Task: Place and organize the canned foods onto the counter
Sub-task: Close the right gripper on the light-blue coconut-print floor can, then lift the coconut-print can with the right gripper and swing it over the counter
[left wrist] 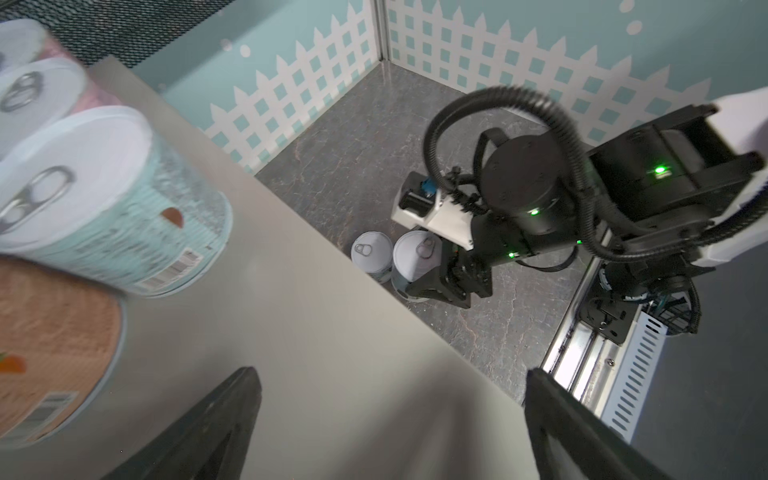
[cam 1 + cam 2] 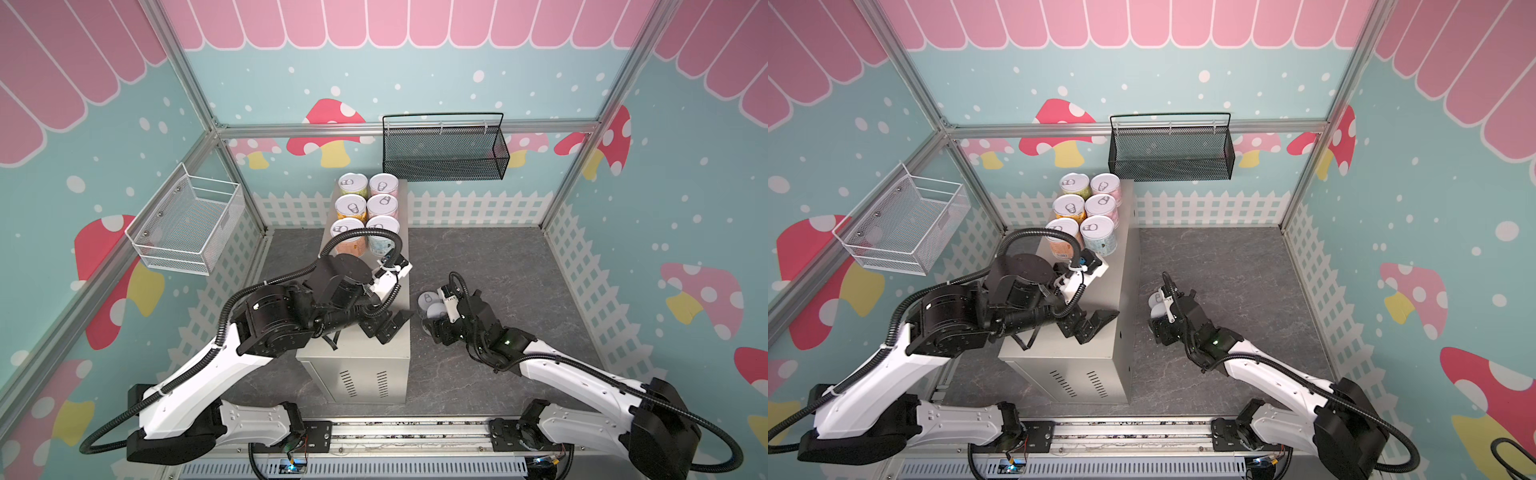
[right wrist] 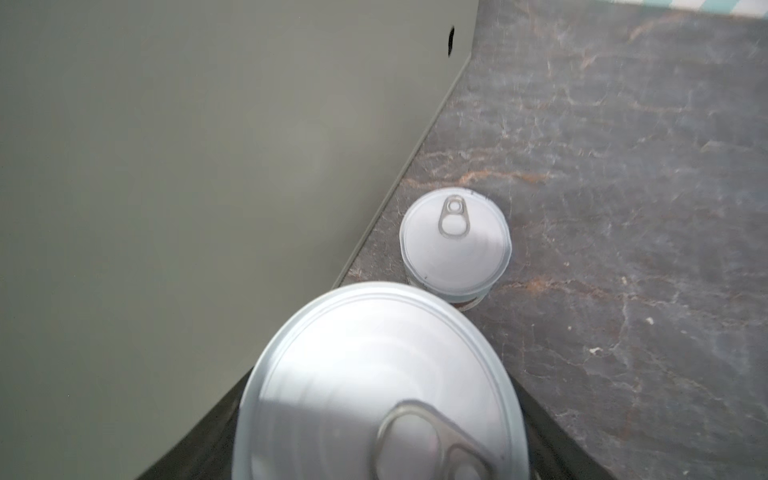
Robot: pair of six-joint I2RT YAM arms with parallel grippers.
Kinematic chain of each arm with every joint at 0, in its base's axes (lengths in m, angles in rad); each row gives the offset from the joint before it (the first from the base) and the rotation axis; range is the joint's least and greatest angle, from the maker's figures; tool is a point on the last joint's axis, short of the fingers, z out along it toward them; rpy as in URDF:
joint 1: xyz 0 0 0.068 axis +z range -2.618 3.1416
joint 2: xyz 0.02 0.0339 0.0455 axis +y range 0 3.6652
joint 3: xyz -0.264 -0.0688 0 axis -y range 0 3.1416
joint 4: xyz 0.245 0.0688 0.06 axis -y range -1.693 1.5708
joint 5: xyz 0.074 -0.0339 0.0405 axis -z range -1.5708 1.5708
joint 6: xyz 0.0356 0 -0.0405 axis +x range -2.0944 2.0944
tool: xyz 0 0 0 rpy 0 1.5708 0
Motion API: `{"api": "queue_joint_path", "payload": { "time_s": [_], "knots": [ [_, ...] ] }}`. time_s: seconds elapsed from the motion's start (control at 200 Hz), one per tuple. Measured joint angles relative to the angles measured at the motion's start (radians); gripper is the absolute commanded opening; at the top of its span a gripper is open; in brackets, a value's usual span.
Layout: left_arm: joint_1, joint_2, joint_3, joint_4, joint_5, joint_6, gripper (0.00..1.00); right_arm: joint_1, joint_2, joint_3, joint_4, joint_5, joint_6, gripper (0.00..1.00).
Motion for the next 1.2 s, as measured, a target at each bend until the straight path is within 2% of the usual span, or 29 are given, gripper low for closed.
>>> {"api": "queue_joint_path", "payload": {
  "time_s": [0.115,0.33,0.62,0.901,1.201],
  "knots": [
    [0.025,-0.061,-0.005,-0.022,-0.003,0.031,1.0,0.0,-0.048,0.113,-0.106,-0.011,-0.058,0.7],
    [0.131,-0.141,-0.004,-0.08,-0.002,0.052,1.0,0.0,-0.051,0.411,-0.298,-0.024,-0.19,0.7],
    [0.243,-0.229,-0.023,-0.11,0.008,0.035,1.0,0.0,0.057,0.806,-0.473,-0.1,-0.348,0.69],
    [0.364,-0.306,-0.13,-0.108,-0.002,-0.002,1.0,0.027,0.193,1.033,-0.597,-0.285,-0.445,0.68],
    [0.386,-0.37,-0.206,-0.04,0.013,-0.008,1.0,0.145,0.341,1.168,-0.68,-0.328,-0.482,0.68]
  ]
}}
